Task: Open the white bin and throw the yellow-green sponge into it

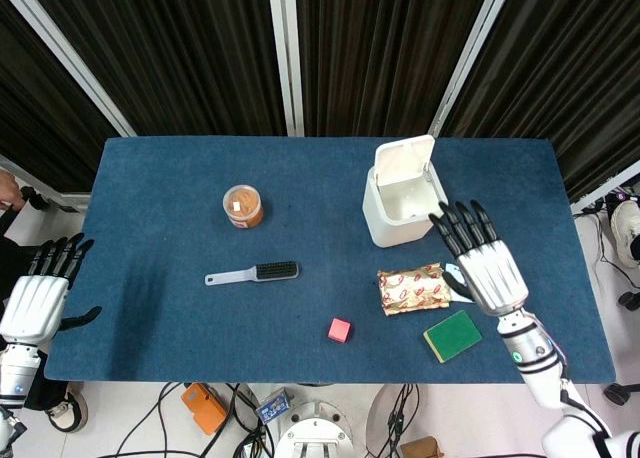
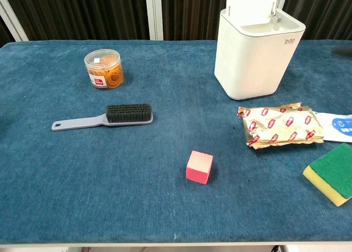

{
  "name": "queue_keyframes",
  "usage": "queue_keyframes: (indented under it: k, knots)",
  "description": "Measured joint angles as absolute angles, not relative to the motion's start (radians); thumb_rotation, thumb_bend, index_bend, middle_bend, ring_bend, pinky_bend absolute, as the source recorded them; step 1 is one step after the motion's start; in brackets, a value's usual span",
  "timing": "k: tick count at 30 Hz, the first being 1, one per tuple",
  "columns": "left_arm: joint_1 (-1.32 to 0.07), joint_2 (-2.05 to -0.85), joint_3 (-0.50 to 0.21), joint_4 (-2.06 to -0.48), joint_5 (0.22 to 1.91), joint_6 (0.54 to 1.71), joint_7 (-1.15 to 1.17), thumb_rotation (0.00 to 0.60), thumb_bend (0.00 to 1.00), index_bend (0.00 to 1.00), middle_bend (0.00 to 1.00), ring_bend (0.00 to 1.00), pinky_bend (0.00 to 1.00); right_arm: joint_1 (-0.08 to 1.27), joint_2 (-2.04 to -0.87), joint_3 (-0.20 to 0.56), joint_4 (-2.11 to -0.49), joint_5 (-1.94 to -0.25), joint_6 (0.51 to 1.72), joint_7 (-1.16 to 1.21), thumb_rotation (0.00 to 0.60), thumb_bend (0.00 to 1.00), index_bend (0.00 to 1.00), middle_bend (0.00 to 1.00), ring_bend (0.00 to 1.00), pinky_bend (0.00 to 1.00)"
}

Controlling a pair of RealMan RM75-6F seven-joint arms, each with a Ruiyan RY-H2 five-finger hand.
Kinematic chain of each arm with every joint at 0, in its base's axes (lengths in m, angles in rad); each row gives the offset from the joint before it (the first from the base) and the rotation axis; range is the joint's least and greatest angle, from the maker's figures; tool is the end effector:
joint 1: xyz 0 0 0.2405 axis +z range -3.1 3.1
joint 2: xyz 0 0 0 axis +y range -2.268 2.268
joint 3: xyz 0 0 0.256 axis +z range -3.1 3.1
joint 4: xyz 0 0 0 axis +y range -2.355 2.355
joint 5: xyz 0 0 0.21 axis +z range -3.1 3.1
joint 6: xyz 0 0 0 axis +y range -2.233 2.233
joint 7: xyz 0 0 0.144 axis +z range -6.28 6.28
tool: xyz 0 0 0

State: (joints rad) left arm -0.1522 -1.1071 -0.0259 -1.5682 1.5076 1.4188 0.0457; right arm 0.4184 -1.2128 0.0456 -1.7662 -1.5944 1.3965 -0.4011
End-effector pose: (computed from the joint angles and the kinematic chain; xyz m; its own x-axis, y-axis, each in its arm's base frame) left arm -0.3132 0.1978 0.1553 0.4917 0.0543 0.8691 0.8699 -0.0754 -0.4874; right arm -0.1869 -0.2496 0.1041 0.5345 0.1214 0.8364 -0.7377 -0.4159 0.5318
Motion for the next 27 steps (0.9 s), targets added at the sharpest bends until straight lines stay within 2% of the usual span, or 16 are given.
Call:
queue_keyframes:
  k: [4, 13, 20, 23, 25, 27]
  knots:
    - [-0.150, -1.109, -0.024, -1.569, 1.508, 1.421, 0.050, 0.600, 0.09, 0.00, 0.00, 0.00, 0.00, 0.363, -1.220, -0.063, -1.726, -1.660, 1.373, -0.393, 0.600, 0.36, 0.00, 0.03, 0.00, 0.00]
    - [-0.151, -1.107, -0.026, -1.567, 1.505, 1.419, 0.045, 0.600, 0.09, 0.00, 0.00, 0.00, 0.00, 0.319, -1.253, -0.139, -1.616, -1.647, 1.254, -0.410, 0.600, 0.36, 0.00, 0.03, 0.00, 0.00]
    - [-0.152, -1.109, -0.025, -1.568, 1.507, 1.418, 0.048, 0.600, 0.09, 0.00, 0.00, 0.00, 0.00, 0.314, -1.239, -0.167, -1.611, -1.637, 1.190, -0.420, 0.600, 0.36, 0.00, 0.03, 0.00, 0.00]
    - [-0.152, -1.111, -0.024, -1.569, 1.507, 1.417, 0.053, 0.600, 0.09, 0.00, 0.00, 0.00, 0.00, 0.320, -1.243, -0.166, -1.608, -1.626, 1.156, -0.429, 0.600, 0.36, 0.00, 0.07, 0.00, 0.00]
    - [-0.152, -1.111, -0.025, -1.569, 1.506, 1.418, 0.053, 0.600, 0.09, 0.00, 0.00, 0.00, 0.00, 0.327, -1.251, -0.163, -1.603, -1.615, 1.129, -0.433, 0.600, 0.36, 0.04, 0.11, 0.00, 0.00]
    - [-0.151, -1.111, -0.025, -1.569, 1.505, 1.419, 0.052, 0.600, 0.09, 0.00, 0.00, 0.00, 0.00, 0.334, -1.261, -0.158, -1.597, -1.604, 1.106, -0.435, 0.600, 0.36, 0.12, 0.16, 0.02, 0.00]
